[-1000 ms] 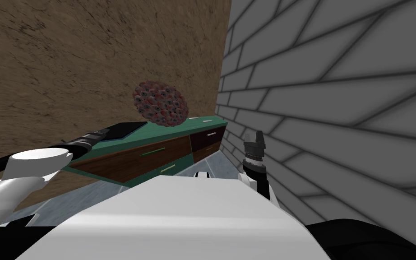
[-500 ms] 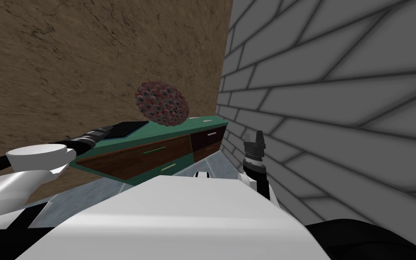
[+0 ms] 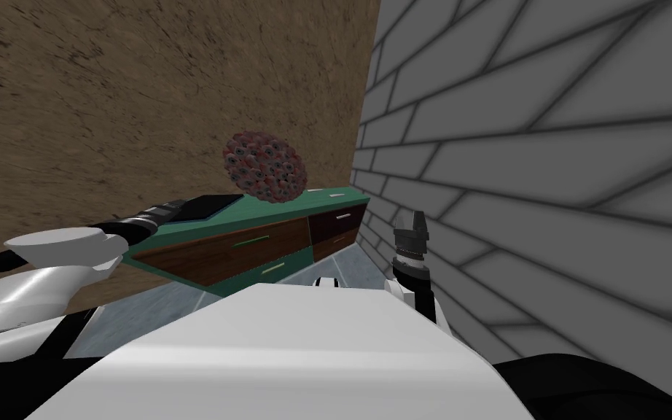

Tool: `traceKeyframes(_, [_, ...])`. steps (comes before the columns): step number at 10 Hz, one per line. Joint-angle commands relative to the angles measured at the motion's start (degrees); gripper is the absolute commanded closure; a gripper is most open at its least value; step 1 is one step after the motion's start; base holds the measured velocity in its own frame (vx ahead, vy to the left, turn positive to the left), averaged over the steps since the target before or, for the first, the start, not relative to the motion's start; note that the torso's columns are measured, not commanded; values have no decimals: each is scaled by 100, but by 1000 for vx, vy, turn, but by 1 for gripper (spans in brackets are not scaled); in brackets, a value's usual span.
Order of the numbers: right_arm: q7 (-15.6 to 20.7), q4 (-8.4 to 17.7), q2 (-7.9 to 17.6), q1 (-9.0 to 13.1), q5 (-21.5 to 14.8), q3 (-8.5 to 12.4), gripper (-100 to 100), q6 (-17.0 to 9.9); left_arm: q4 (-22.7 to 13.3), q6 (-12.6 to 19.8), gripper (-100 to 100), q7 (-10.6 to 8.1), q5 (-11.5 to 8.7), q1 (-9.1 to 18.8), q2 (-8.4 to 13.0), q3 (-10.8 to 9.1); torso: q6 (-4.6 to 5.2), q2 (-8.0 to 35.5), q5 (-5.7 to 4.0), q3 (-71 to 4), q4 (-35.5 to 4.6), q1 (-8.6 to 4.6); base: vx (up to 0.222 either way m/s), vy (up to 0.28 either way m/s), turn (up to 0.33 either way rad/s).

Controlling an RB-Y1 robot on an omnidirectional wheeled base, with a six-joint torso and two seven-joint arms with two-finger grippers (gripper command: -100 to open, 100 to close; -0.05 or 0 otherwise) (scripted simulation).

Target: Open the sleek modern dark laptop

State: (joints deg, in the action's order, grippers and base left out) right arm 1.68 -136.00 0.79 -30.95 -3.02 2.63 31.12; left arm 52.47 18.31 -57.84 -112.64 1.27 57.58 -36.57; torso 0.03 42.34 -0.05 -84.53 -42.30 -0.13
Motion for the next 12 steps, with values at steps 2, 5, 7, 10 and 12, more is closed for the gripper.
traceKeyframes(2, [0, 0, 0, 0, 0, 0, 0, 0, 95, -1, -100, 565, -444, -30, 26, 51, -5, -7, 7, -4, 2, 20, -4, -4, -6])
traceKeyframes(5, [0, 0, 0, 0, 0, 0, 0, 0, -259, 353, -100, 972, -1025, 441, 135, 52, -2, -2, 2, -1, 1, 4, -19, -27, 57])
traceKeyframes(7, [0, 0, 0, 0, 0, 0, 0, 0, -259, 353, -100, 1269, -1240, 441, 135, 52, -3, -8, 6, -5, 3, 17, -3, -4, -8])
traceKeyframes(10, [0, 0, 1, 0, 0, 0, 0, 0, -253, 349, -100, 1459, -1236, 437, 135, 53, -4, -6, 5, -4, 2, 15, 0, 0, 0])
traceKeyframes(12, [0, 0, 0, 0, 0, 0, 0, 0, -253, 350, 0, 1492, -1237, 437, 135, 53, -3, -5, 4, -3, 1, 11, 0, 0, 0])
